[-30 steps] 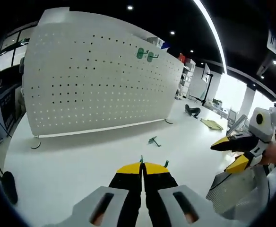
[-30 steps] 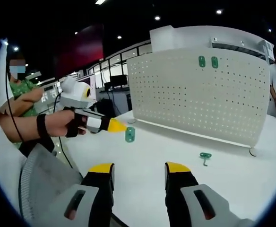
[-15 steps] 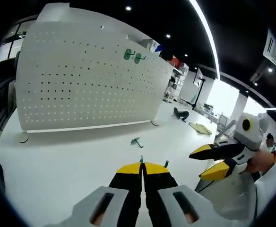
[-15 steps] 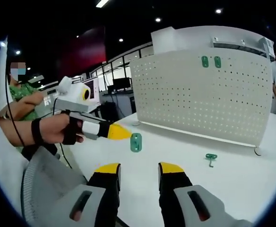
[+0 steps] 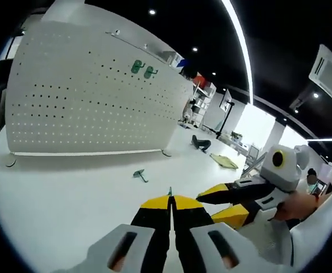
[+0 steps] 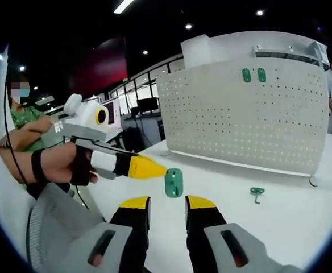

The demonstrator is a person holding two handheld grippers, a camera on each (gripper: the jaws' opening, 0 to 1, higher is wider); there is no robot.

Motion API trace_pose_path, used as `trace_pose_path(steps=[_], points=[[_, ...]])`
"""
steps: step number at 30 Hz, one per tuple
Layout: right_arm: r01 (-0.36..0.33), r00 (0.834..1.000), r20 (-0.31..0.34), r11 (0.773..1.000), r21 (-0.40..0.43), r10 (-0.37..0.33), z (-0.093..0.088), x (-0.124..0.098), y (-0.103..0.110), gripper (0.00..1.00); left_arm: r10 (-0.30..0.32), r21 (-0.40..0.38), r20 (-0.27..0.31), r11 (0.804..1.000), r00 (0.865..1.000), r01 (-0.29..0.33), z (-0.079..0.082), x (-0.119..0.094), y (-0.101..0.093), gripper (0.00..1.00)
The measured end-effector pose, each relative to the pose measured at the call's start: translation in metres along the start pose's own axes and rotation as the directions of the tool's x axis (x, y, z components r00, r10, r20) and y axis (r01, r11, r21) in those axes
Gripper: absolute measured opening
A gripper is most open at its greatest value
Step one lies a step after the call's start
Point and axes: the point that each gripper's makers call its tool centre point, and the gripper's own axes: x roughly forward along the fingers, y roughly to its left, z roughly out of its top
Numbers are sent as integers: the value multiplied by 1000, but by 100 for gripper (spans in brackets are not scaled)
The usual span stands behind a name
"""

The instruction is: Insert the hook assembly into the mounting plate slot until the hook locks in place.

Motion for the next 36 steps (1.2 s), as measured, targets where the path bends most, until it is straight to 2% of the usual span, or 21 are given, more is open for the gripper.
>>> trace_pose_path(steps=[13,22,31,36], points=[[29,999,40,999,37,-30,4,-3,-10,12,-54,-13,-10,998,999,54,-2,4,-19,1],[37,999,34,997,67,-40,4,-3,-13,2,-82,-39,0,996,997,82,-1,4,-26,1],[44,999,16,997,64,-46,3,-3,-13,2,-101,-63,17,993,995,101,2,3,-31,1],[60,998,9,997,47,-60,4,-4,-14,1,-99,-52,17,994,995,100,2,3,-31,1]])
